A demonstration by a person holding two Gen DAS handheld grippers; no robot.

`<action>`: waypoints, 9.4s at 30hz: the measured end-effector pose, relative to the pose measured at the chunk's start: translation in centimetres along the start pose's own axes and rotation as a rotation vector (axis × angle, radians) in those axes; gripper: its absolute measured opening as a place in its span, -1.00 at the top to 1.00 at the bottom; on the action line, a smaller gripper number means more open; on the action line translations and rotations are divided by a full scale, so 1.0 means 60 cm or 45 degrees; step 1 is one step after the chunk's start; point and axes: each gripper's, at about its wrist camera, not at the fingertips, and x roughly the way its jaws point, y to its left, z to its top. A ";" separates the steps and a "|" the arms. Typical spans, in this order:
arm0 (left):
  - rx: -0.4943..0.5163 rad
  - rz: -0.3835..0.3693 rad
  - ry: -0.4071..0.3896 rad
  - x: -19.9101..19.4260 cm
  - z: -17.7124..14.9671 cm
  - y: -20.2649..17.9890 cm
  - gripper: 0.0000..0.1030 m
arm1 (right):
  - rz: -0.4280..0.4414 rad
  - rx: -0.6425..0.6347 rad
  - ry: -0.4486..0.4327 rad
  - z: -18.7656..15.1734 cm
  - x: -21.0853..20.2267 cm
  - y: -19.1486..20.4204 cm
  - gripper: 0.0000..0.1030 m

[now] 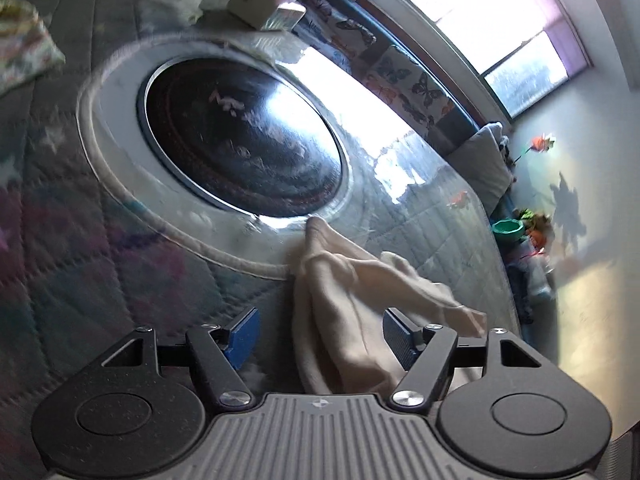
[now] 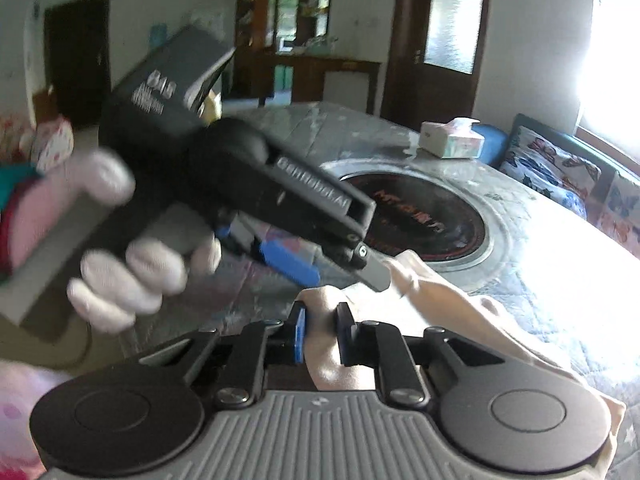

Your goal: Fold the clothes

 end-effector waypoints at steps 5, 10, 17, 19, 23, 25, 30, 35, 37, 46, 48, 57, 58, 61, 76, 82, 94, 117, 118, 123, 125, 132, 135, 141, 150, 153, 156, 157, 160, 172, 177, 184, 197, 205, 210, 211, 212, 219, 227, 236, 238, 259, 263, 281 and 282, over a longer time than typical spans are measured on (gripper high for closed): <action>-0.133 -0.070 0.037 0.013 -0.003 0.001 -0.35 | 0.019 0.059 -0.036 0.000 -0.016 -0.017 0.75; -0.193 -0.098 0.052 0.027 -0.005 0.003 -0.02 | 0.038 0.096 -0.060 -0.006 -0.029 -0.025 0.75; -0.208 -0.089 0.044 0.034 -0.005 0.010 0.45 | 0.067 0.095 -0.059 -0.016 -0.024 -0.021 0.75; -0.209 -0.082 0.040 0.035 -0.006 0.012 0.52 | 0.068 0.104 -0.062 -0.018 -0.023 -0.022 0.74; -0.202 -0.071 0.033 0.037 -0.007 0.012 0.61 | 0.067 0.124 -0.069 -0.021 -0.026 -0.027 0.70; -0.193 -0.067 0.029 0.037 -0.008 0.011 0.61 | 0.061 0.144 -0.079 -0.024 -0.035 -0.033 0.69; -0.172 -0.058 0.025 0.035 -0.010 0.006 0.62 | -0.024 0.209 -0.101 -0.040 -0.071 -0.068 0.58; -0.150 -0.052 0.029 0.037 -0.008 0.002 0.61 | -0.222 0.379 -0.086 -0.078 -0.108 -0.144 0.56; -0.142 -0.049 0.029 0.038 -0.007 0.001 0.61 | -0.306 0.459 -0.083 -0.096 -0.121 -0.177 0.55; -0.128 -0.034 0.028 0.040 -0.004 0.001 0.61 | -0.503 0.737 -0.060 -0.174 -0.132 -0.293 0.32; -0.125 -0.032 0.027 0.040 -0.004 0.001 0.61 | -0.485 0.795 -0.065 -0.189 -0.131 -0.306 0.31; -0.086 -0.014 0.022 0.039 -0.001 -0.005 0.60 | -0.420 0.863 -0.122 -0.209 -0.125 -0.311 0.17; -0.081 -0.011 0.021 0.039 -0.001 -0.007 0.61 | -0.419 0.858 -0.124 -0.207 -0.126 -0.306 0.17; -0.043 0.007 0.017 0.038 -0.001 -0.014 0.61 | -0.410 0.847 -0.118 -0.200 -0.124 -0.298 0.42; 0.150 0.020 -0.012 0.032 0.002 -0.060 0.71 | -0.449 0.863 -0.253 -0.177 -0.182 -0.277 0.80; 0.216 -0.024 0.004 0.048 0.000 -0.096 0.71 | -0.525 0.846 -0.295 -0.169 -0.217 -0.277 0.81; 0.366 -0.108 0.068 0.119 -0.007 -0.206 0.72 | -0.721 0.850 -0.332 -0.187 -0.295 -0.306 0.81; 0.491 -0.123 0.221 0.233 -0.033 -0.332 0.72 | -0.926 0.929 -0.283 -0.249 -0.332 -0.413 0.81; 0.493 -0.118 0.229 0.237 -0.034 -0.333 0.72 | -0.927 0.935 -0.278 -0.253 -0.331 -0.416 0.81; 0.504 -0.091 0.256 0.250 -0.039 -0.331 0.72 | -0.929 0.955 -0.239 -0.270 -0.321 -0.429 0.81; 0.509 -0.078 0.263 0.254 -0.041 -0.329 0.72 | -0.931 0.967 -0.222 -0.278 -0.317 -0.435 0.81; 0.525 -0.057 0.285 0.259 -0.050 -0.319 0.71 | -0.923 0.996 -0.169 -0.301 -0.306 -0.443 0.81; 0.542 -0.055 0.299 0.259 -0.056 -0.321 0.71 | -0.919 1.000 -0.145 -0.308 -0.304 -0.442 0.81; 0.575 -0.067 0.319 0.251 -0.068 -0.322 0.70 | -0.913 1.023 -0.102 -0.323 -0.307 -0.436 0.79; 0.640 -0.036 0.246 0.232 -0.063 -0.335 0.54 | -0.953 0.994 -0.101 -0.315 -0.328 -0.428 0.66; 0.679 -0.039 0.181 0.217 -0.066 -0.341 0.41 | -0.943 0.983 -0.122 -0.307 -0.337 -0.418 0.66; 0.726 -0.053 0.122 0.201 -0.070 -0.349 0.37 | -0.918 0.969 -0.139 -0.304 -0.343 -0.400 0.66; 0.732 -0.072 0.120 0.198 -0.073 -0.352 0.38 | -0.901 0.962 -0.142 -0.304 -0.345 -0.391 0.66; 0.761 -0.147 0.134 0.190 -0.081 -0.359 0.42 | -0.848 0.928 -0.148 -0.303 -0.349 -0.362 0.66; 0.860 -0.216 0.269 0.212 -0.146 -0.360 0.42 | -0.835 0.966 -0.142 -0.343 -0.355 -0.297 0.66; 0.869 -0.216 0.271 0.209 -0.151 -0.361 0.42 | -0.820 0.982 -0.145 -0.347 -0.362 -0.302 0.66; 0.892 -0.278 0.287 0.217 -0.165 -0.385 0.42 | -0.794 0.893 -0.146 -0.304 -0.354 -0.331 0.66; 0.935 -0.357 0.346 0.238 -0.195 -0.402 0.41 | -0.633 0.721 -0.036 -0.211 -0.237 -0.395 0.66; 0.930 -0.367 0.370 0.245 -0.197 -0.397 0.41 | -0.596 0.635 0.067 -0.196 -0.181 -0.428 0.66; 0.927 -0.369 0.379 0.246 -0.197 -0.396 0.39 | -0.583 0.631 0.062 -0.198 -0.170 -0.437 0.66; 0.925 -0.369 0.379 0.247 -0.197 -0.396 0.38 | -0.577 0.629 0.063 -0.198 -0.169 -0.439 0.66; 0.924 -0.369 0.380 0.247 -0.197 -0.396 0.38 | -0.572 0.631 0.063 -0.200 -0.167 -0.440 0.66; 0.922 -0.363 0.370 0.243 -0.202 -0.398 0.38 | -0.539 0.641 0.036 -0.197 -0.171 -0.448 0.65; 0.909 -0.350 0.355 0.238 -0.203 -0.397 0.38 | -0.409 0.513 0.049 -0.164 -0.156 -0.439 0.65; 0.894 -0.330 0.332 0.229 -0.201 -0.392 0.37 | -0.394 0.497 0.071 -0.161 -0.123 -0.445 0.62; 0.891 -0.323 0.319 0.225 -0.199 -0.392 0.36 | -0.393 0.502 0.058 -0.161 -0.128 -0.445 0.61; 0.877 -0.189 0.173 0.212 -0.150 -0.353 0.36 | -0.572 0.674 -0.070 -0.231 -0.270 -0.379 0.29; 0.920 -0.177 0.160 0.199 -0.147 -0.339 0.36 | -0.599 0.708 -0.084 -0.246 -0.282 -0.353 0.28; 0.989 -0.189 0.132 0.155 -0.167 -0.326 -0.09 | -0.685 0.691 -0.060 -0.250 -0.272 -0.260 -0.14; 0.992 -0.189 0.132 0.152 -0.168 -0.325 -0.11 | -0.690 0.696 -0.062 -0.250 -0.271 -0.257 -0.18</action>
